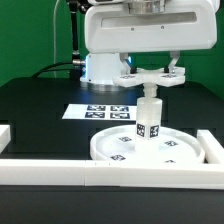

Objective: Assemble round table

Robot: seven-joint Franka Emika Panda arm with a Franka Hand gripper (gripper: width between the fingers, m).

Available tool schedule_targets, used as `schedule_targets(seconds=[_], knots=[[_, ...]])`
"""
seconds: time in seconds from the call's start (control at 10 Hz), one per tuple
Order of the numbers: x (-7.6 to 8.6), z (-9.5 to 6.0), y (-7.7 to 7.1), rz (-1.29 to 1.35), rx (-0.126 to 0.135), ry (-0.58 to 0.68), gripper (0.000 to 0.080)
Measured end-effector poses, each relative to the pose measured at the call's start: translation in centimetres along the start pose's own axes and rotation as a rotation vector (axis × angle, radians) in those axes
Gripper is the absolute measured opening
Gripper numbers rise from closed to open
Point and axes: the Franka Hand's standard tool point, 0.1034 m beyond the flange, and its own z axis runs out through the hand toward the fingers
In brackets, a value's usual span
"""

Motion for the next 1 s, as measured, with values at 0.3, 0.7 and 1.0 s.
schedule_targets(seconds=[0.3,0.7,1.0], knots=[[-0.1,1.0,0.4,0.002,-0.008,0.001,0.0445],[-0.1,2.3,0.7,0.004,-0.020,-0.007,0.0445],[0.0,2.7,0.5,0.001,-0.023,-0.002,0.0445]])
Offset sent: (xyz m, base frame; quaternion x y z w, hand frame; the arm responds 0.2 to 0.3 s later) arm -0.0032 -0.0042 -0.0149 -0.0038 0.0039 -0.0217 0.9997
